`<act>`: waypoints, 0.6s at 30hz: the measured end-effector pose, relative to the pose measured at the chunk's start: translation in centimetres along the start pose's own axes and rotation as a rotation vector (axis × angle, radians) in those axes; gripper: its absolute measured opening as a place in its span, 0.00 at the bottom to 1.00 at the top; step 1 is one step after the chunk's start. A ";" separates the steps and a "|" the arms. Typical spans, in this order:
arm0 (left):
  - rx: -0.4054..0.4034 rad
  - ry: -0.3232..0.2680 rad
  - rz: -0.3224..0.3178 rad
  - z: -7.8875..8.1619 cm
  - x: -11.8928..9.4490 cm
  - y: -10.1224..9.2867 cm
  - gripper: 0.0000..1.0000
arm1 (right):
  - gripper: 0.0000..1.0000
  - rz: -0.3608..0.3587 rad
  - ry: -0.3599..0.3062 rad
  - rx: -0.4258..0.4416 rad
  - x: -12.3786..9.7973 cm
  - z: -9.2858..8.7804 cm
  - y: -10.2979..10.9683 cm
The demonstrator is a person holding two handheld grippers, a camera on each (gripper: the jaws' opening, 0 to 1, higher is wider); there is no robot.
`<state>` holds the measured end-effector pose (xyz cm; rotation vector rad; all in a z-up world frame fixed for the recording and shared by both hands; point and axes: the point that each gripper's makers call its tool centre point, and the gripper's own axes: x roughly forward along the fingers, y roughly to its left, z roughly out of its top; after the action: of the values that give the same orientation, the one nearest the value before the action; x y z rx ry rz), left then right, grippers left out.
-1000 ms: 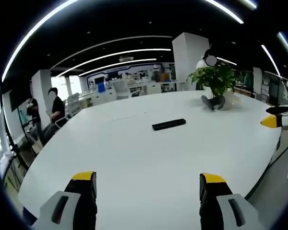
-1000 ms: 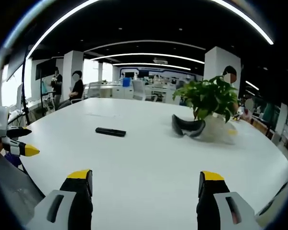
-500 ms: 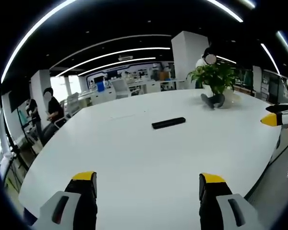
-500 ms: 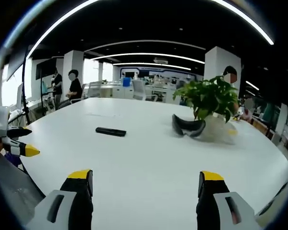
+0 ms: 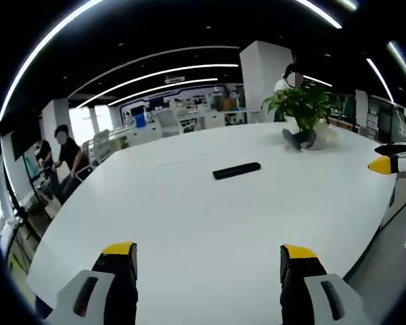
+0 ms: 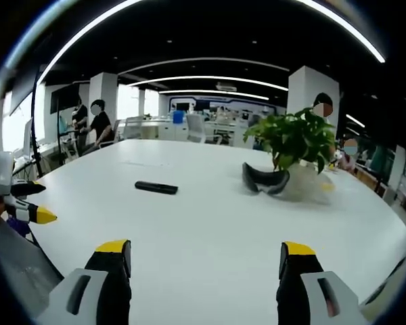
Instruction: Press the specified remote control buttons in sequence, fully releasing each button before pressing the next.
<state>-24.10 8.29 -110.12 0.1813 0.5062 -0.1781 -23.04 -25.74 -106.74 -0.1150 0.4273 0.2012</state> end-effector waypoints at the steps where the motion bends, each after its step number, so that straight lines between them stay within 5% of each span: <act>1: 0.002 -0.003 0.001 0.1 0.0 0.0 0.89 | 0.90 0.001 0.000 0.001 0.0 0.0 0.0; 10: 0.070 -0.022 -0.033 1.2 0.1 -0.3 0.89 | 0.89 0.007 -0.009 0.008 -0.1 0.1 0.1; 18: 0.122 -0.055 -0.064 3.8 1.1 0.0 0.88 | 0.85 0.015 -0.005 0.010 -0.1 0.0 0.3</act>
<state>-21.35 7.30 -107.40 0.2787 0.4472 -0.2762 -23.15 -25.50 -106.68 -0.1015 0.4243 0.2145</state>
